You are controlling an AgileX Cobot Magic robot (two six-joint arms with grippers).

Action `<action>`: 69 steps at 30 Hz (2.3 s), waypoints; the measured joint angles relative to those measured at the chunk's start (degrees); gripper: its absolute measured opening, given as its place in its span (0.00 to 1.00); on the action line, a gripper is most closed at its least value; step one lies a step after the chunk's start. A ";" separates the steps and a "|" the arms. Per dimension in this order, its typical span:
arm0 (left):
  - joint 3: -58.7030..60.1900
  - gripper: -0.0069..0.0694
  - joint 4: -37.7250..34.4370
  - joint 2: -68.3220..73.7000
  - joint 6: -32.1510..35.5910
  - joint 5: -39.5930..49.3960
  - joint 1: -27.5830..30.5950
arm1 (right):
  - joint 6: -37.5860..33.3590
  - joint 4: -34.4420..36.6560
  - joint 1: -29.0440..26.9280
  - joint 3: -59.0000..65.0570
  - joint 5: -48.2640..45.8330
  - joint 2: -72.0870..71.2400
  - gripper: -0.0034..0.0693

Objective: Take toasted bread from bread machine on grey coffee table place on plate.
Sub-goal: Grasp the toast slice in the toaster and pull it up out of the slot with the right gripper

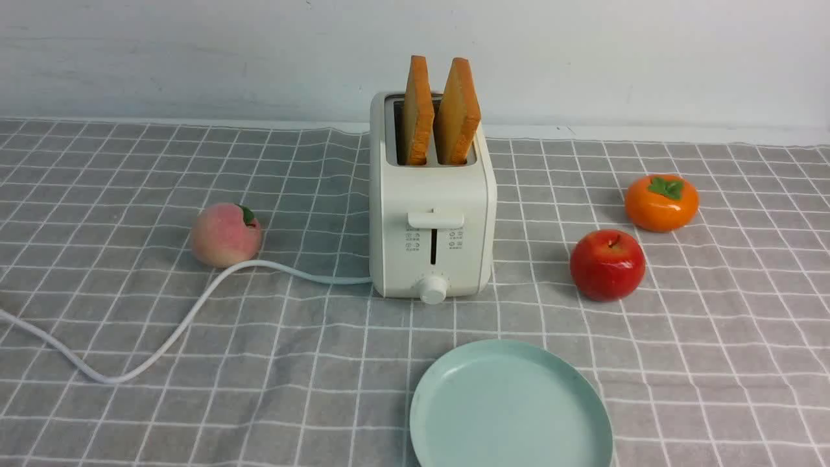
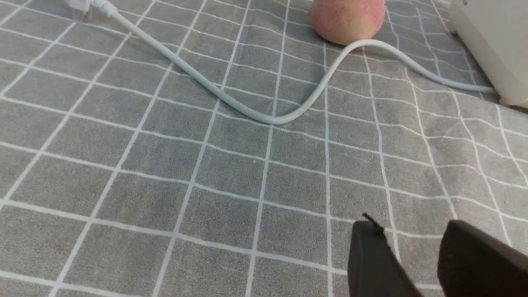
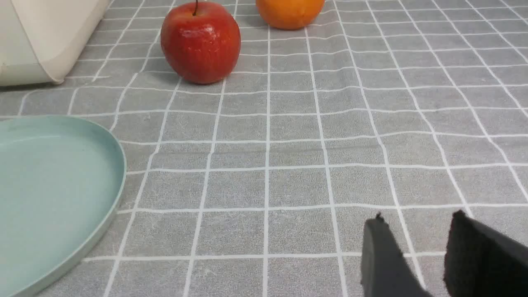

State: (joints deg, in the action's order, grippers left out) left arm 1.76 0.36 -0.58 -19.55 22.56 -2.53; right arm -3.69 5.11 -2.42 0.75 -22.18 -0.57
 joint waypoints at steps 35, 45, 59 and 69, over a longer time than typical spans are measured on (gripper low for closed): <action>0.00 0.40 -1.18 0.00 -2.57 -12.52 0.00 | 0.06 0.62 0.00 0.27 1.62 0.00 0.38; 0.00 0.40 -6.11 0.00 -7.66 -35.73 0.00 | 1.74 8.18 0.00 0.64 13.49 0.00 0.38; -0.79 0.40 -7.31 0.00 -15.92 -39.72 0.00 | 17.21 24.58 0.00 0.68 36.56 0.00 0.38; -16.89 0.40 -6.16 6.52 -16.92 -27.89 0.00 | 21.36 21.70 -0.07 -11.34 39.69 1.07 0.38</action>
State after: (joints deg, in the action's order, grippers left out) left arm -15.13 -5.79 5.94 -36.47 -5.33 -2.53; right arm 17.67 26.81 -2.49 -10.59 17.51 0.50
